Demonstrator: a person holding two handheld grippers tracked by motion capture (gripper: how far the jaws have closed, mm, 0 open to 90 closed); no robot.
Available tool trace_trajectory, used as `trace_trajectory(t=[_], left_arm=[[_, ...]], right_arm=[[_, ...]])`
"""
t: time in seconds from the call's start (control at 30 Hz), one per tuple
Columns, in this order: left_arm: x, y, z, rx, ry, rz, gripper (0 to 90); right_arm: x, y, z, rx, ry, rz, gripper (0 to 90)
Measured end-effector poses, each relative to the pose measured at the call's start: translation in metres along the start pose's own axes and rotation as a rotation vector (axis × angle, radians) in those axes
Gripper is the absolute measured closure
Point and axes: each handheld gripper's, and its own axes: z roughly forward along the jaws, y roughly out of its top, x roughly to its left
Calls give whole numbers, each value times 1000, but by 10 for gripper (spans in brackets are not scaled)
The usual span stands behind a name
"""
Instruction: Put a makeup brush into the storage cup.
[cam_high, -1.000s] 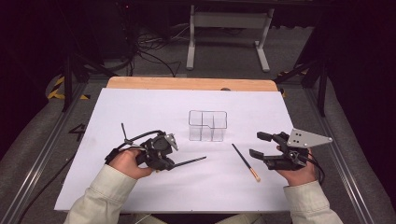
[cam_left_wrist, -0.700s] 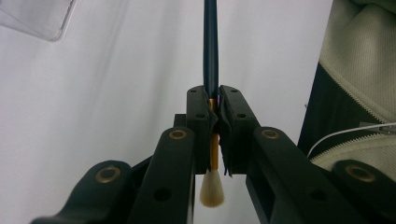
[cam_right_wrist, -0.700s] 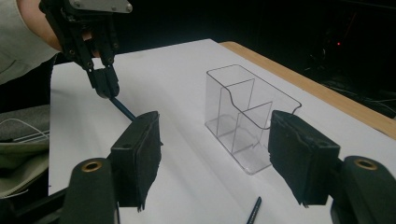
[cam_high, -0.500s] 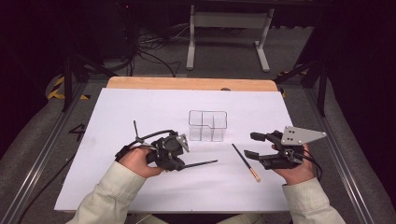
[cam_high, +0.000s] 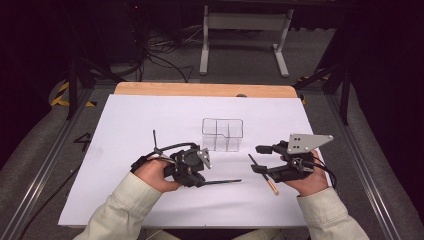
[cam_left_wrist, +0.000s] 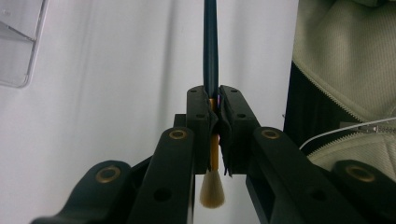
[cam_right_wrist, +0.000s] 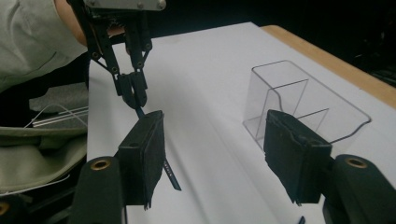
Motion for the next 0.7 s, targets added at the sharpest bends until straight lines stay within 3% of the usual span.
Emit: trace_trajectory(t=[0.17,0.23,0.4,0.7], left_arm=[[-2,4,2,8,-3,6,832],[-1,4,2,8,-2,9,832],[0,5,2,6,-2,10,832],[0,11,3,23,3,8,832]], right_arm=[[5,4,6,16,26,1,412],[6,5,6,7,-7,-23,373],[6,7,8,20,-24,-16,341],[7,9,21,101,41,-32,437]])
